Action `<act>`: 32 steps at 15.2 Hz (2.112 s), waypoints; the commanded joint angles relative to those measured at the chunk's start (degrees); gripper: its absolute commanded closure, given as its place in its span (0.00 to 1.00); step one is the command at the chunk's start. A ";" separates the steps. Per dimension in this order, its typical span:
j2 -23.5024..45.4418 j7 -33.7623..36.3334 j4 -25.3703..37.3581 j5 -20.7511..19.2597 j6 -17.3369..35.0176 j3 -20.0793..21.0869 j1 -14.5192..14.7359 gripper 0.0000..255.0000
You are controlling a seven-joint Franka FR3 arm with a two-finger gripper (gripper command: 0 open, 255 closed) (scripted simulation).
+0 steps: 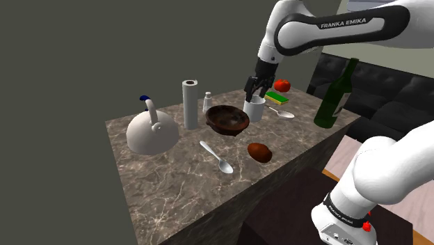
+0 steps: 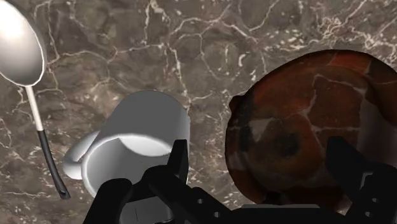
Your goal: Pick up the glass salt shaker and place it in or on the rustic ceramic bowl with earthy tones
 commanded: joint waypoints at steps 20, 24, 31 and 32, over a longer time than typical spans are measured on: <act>35.23 3.68 24.75 3.40 18.86 1.31 1.37 0.00; 36.87 3.58 24.24 3.55 21.02 1.40 1.44 0.00; 36.87 3.58 24.25 3.55 21.01 1.40 1.44 0.00; 36.87 3.58 24.25 3.55 21.01 1.40 1.44 1.00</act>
